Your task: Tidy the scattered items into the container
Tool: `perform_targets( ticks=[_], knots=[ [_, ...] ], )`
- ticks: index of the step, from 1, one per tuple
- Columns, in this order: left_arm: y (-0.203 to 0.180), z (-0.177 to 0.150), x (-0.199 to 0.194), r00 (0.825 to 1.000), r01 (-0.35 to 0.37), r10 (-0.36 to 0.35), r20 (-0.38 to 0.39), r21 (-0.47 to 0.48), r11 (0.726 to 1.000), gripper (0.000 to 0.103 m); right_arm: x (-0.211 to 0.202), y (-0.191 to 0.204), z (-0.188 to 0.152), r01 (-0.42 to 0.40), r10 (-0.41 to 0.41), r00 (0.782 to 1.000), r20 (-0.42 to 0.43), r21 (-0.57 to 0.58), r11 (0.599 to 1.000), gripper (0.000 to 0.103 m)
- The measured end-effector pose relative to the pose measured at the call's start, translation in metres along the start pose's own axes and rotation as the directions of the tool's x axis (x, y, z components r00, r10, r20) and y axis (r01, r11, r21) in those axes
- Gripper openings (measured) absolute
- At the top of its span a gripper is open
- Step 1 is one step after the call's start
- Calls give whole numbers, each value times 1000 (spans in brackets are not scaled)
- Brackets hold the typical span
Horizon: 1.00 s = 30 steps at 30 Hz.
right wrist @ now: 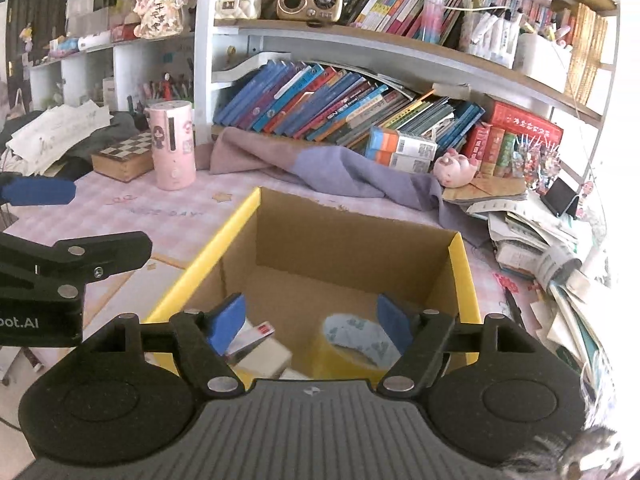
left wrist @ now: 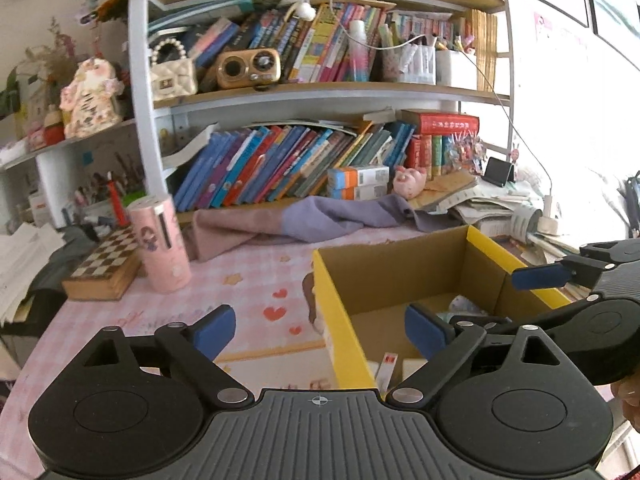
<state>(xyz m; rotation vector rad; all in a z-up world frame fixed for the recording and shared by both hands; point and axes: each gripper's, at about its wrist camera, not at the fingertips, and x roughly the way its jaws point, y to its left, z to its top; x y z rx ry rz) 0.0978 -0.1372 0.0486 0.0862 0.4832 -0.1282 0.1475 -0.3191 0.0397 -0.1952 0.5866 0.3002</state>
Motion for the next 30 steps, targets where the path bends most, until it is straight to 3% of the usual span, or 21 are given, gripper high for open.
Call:
perform_targets(
  ticks=[16,30],
  knots=[
    [35,-64,-73,996,-77,73,-55,-81,994,99,-66,55,-53,51,-51,999,-7,103,993,78],
    [47,-97,-97,983,-139,128,-128,-79,987,103,-88,88,-84,43,-37,998,-43,146,988,90]
  ],
)
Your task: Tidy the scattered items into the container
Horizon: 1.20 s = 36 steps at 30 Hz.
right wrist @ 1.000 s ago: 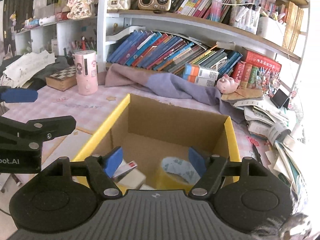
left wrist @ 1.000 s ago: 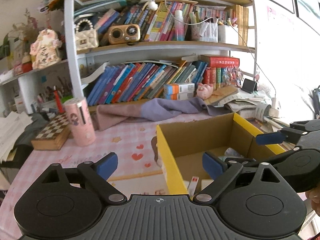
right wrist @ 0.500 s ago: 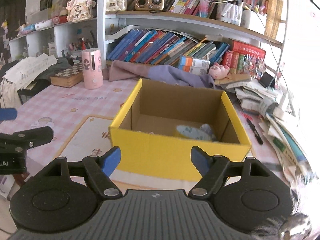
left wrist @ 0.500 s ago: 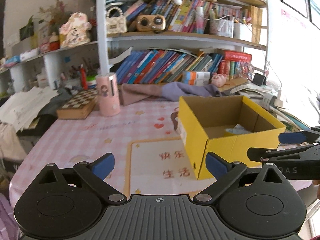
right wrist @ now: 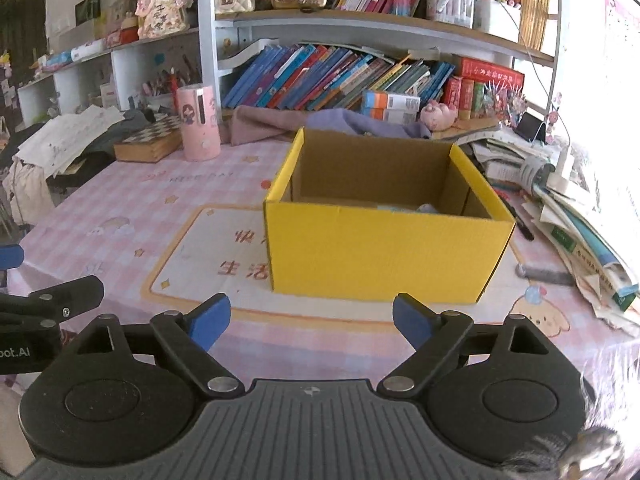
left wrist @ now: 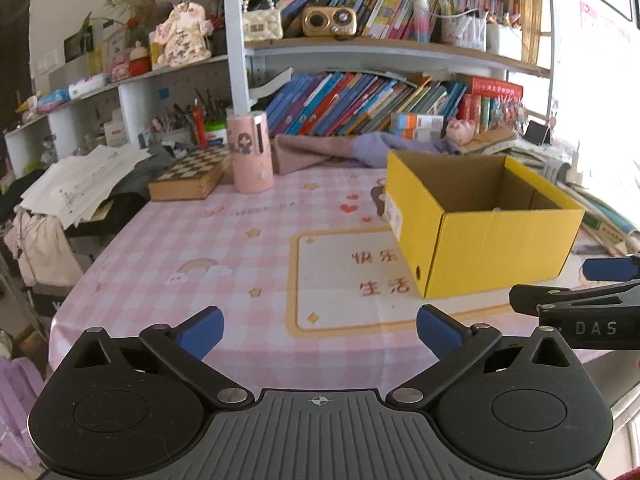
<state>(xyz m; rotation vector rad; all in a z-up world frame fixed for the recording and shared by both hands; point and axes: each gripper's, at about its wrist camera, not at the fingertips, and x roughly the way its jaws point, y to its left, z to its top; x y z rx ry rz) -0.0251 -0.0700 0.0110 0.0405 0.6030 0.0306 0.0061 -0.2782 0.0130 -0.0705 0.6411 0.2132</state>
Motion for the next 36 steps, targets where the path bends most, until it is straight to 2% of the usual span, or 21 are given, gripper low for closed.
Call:
perform_targets(
  ticks=[10,36],
  knots=[
    [4,-9,-8,1000,-3,3,-14,-8,1000,103,-3,14,-8,-15,14,1000,-21,-31,999,92],
    [5,-11,-8,999,9,-10,-47,-25,1000,103,-10,16,-12,-28,27,999,-30,-24,999,93]
  ],
)
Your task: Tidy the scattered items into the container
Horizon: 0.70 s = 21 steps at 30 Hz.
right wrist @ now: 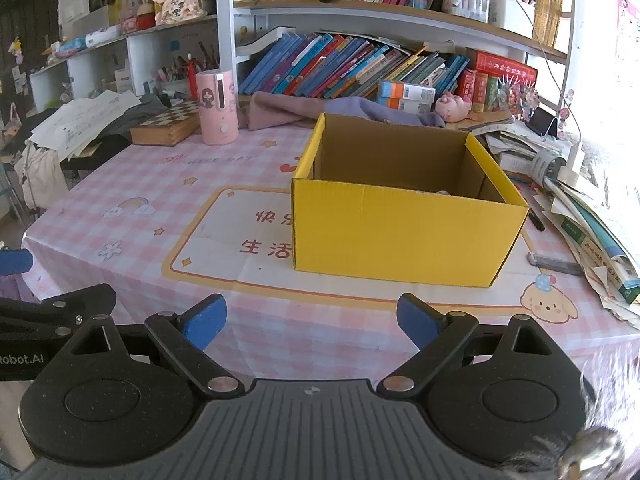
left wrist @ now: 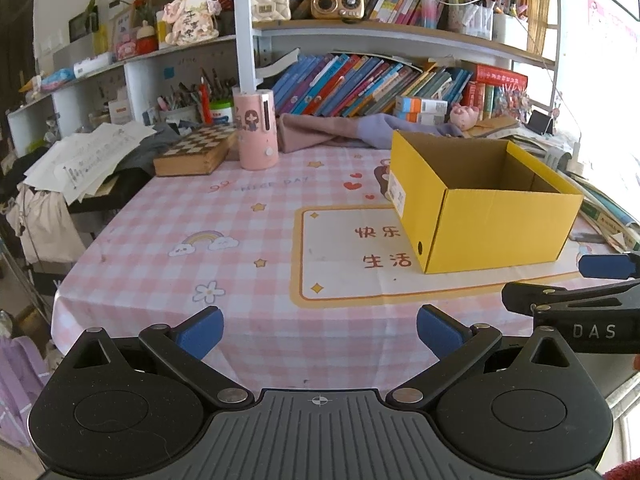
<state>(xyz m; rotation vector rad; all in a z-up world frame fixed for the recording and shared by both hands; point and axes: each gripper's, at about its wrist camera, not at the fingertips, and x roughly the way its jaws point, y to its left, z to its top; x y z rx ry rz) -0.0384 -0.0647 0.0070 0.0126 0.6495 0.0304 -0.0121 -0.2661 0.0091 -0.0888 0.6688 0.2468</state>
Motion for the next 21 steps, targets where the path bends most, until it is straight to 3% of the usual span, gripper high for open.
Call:
perform_targets(
  ticks=[21],
  knots=[
    [0,0,5,1000,-9,10,-15,14,1000,103,6,2,4,-17,17,1000,-16,-11,1000,95]
  ],
)
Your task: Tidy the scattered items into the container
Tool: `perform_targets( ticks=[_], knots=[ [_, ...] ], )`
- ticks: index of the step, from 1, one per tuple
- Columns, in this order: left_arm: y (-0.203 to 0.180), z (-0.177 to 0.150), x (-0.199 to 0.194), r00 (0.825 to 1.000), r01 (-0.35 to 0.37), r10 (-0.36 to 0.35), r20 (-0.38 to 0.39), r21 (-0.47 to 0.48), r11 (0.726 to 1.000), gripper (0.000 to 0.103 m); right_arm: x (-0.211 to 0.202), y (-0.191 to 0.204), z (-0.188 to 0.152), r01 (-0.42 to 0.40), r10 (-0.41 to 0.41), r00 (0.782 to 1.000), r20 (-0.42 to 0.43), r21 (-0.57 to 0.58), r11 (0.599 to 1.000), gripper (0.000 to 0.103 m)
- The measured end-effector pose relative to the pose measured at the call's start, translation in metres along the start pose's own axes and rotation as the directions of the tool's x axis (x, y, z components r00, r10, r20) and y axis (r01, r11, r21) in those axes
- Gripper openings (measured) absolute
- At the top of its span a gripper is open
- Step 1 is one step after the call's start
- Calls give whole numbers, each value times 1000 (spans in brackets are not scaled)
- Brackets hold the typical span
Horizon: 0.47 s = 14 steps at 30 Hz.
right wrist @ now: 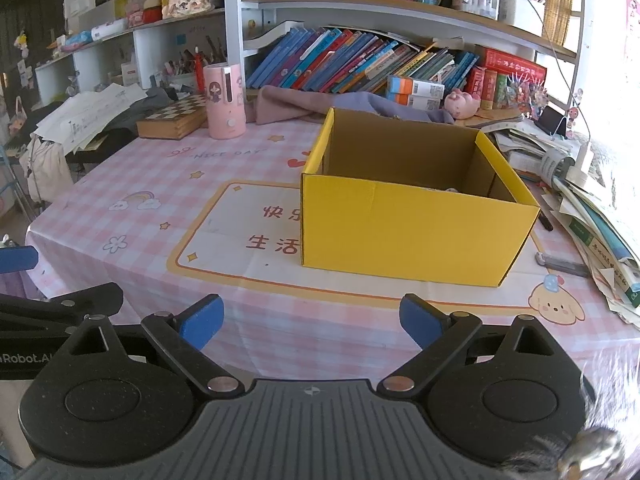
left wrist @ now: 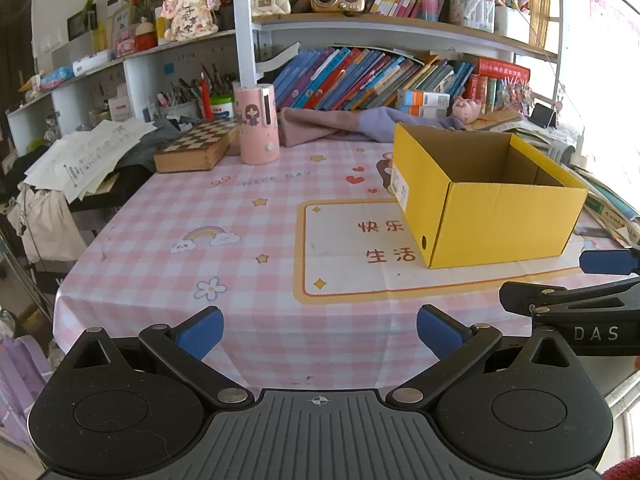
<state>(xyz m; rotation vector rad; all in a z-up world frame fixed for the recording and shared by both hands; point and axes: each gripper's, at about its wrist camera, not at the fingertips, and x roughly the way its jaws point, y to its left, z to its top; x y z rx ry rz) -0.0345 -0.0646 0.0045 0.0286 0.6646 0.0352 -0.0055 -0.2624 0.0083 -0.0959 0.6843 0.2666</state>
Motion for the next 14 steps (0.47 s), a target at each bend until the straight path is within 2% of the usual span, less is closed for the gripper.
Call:
perform_targets(
  ticks=[7,14],
  knots=[
    [0,0,1,1000,-21,21,9,8,1000,103,0,1,0,1,-1,1000,0,1,1000,95],
    [1,0,3,1000,-7,7,6,7,1000,103,4,3,0,3,-3,1000,-6,4,1000,95]
  ],
)
